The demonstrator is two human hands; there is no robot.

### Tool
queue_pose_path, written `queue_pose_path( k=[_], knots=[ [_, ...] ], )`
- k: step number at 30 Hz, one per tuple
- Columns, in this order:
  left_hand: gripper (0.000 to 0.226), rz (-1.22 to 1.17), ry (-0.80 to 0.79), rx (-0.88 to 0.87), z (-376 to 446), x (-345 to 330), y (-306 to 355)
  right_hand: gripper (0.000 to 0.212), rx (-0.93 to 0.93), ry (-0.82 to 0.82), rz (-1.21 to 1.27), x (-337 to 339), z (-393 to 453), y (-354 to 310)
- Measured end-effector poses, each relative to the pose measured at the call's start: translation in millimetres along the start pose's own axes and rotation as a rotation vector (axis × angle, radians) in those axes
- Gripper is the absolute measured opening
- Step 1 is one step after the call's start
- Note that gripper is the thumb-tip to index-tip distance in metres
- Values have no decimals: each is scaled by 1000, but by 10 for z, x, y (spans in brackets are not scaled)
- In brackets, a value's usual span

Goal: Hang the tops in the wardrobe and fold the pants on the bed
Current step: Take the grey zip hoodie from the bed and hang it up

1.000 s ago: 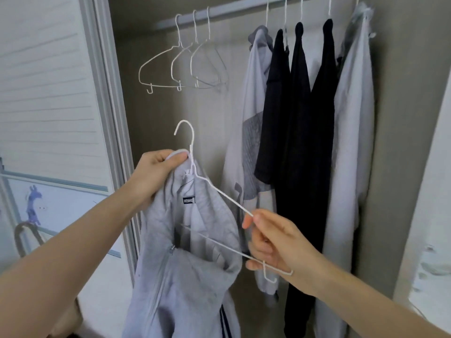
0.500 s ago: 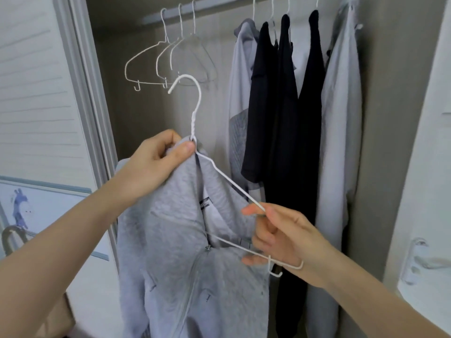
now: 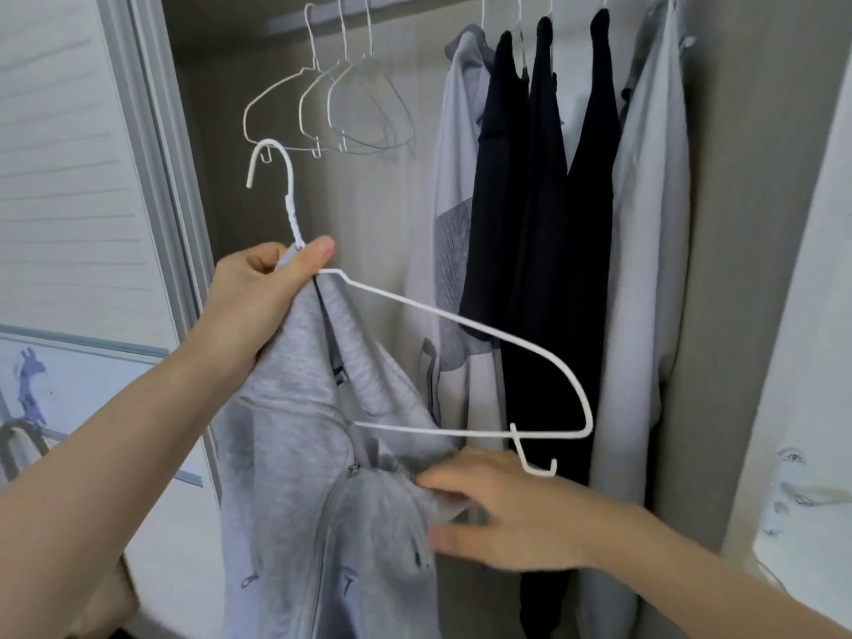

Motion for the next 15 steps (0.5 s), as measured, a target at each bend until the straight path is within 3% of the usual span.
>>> queue_pose_path(
  k=[1,4,6,12,15],
  knots=[
    [52,10,19,3,0,50,-19,20,44,12,-187,-12,-37,-97],
    [47,98,99,-12,9,286,-83,24,62,23,-290,70,-190,-134],
    [49,182,138,-11,16,443,-162,15,26,84,-402,180,-296,10],
    [43,363,111,-8,27,635,-365,25,82,391,-748,514,-469,54],
    [47,480,113,-113,-14,580,-312,27,98,519,-732,713,-418,9]
  ],
)
Point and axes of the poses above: each hand's wrist, its own z-axis towards the middle knuckle, its own x-axis out of the back of the hand, y = z × x, the point moved 10 cm from there along z, towards the middle knuckle, and after that the axes turned 8 degrees about -z, right-handed, at the moved point
